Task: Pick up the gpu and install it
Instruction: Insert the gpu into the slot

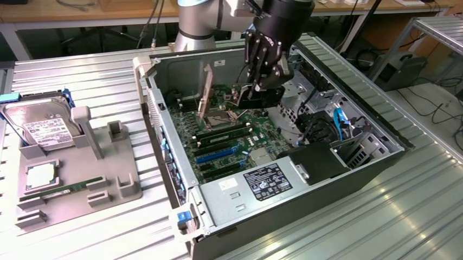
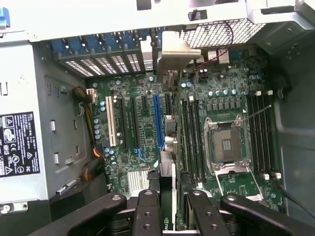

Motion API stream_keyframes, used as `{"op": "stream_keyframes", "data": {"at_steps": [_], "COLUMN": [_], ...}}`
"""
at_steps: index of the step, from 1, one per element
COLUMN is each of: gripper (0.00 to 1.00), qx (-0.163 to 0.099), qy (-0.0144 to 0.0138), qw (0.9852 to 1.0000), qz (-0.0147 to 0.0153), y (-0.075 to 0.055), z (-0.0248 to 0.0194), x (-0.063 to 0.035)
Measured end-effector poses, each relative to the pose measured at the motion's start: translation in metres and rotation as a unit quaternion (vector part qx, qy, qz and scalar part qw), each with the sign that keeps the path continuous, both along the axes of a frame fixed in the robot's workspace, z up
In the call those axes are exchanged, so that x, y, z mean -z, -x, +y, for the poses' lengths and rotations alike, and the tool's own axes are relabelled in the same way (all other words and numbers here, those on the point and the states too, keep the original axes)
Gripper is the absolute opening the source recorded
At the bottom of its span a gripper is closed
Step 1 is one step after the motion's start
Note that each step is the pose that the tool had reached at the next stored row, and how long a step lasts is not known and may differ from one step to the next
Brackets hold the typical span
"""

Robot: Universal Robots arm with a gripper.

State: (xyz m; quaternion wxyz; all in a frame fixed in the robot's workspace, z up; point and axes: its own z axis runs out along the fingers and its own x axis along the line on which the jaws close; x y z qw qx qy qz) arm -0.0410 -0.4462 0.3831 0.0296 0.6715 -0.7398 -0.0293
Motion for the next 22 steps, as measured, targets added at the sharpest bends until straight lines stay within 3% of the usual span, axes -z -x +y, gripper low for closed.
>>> {"op": "stream_keyframes", "data": {"at_steps": [1,5,7,11,15,22], "gripper": [0.26,0.26,0.26,0.26,0.26,0.26], "qx": [-0.001,-0.003,-0.005,-0.009,-0.009,-0.017], "qy": [-0.0025,-0.0181,-0.0221,-0.0231,-0.0232,-0.0232], "qw": [1.0,0.9998,0.9997,0.9996,0.9996,0.9994], "qz": [-0.0004,-0.0023,-0.0038,-0.0093,-0.0158,-0.0175], "y": [0.0,0.001,0.002,0.005,0.017,0.027], "z": [-0.0001,-0.0015,-0.0024,-0.0039,-0.0048,-0.0099], "x": [0.0004,0.0017,0.0025,0.0051,0.0079,0.0183]}}
